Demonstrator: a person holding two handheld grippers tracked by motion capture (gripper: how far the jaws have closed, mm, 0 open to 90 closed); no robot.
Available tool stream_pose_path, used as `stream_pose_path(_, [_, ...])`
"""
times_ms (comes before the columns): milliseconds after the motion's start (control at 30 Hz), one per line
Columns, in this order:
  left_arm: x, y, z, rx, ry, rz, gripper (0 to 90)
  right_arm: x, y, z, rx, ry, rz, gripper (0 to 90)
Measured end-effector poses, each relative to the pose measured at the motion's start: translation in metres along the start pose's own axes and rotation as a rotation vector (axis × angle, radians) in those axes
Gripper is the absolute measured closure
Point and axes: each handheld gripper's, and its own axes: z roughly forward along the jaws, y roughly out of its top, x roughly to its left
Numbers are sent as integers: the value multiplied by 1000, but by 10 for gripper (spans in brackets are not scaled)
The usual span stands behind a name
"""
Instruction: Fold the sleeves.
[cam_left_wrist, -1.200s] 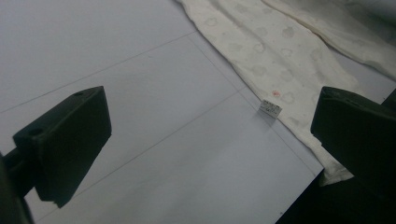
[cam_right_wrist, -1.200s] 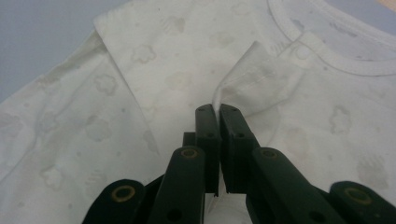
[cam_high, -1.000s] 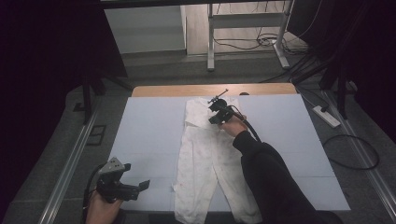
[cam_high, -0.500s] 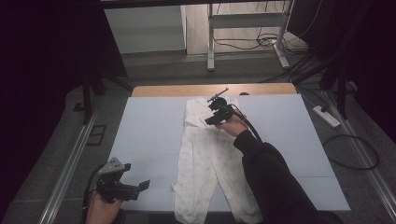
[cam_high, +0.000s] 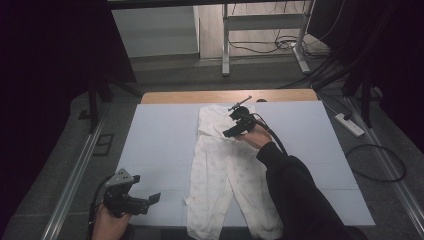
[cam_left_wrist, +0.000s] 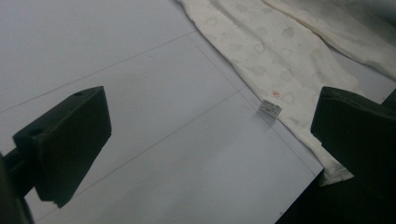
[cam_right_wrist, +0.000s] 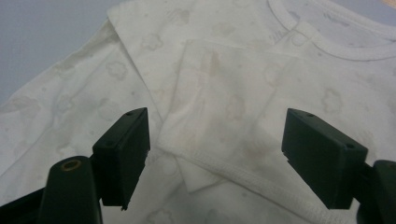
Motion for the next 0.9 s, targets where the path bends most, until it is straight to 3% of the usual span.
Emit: stream_pose_path(900, [0, -1, -1, -8, -13, 0, 0, 6, -19, -18, -2, 50, -23, 114])
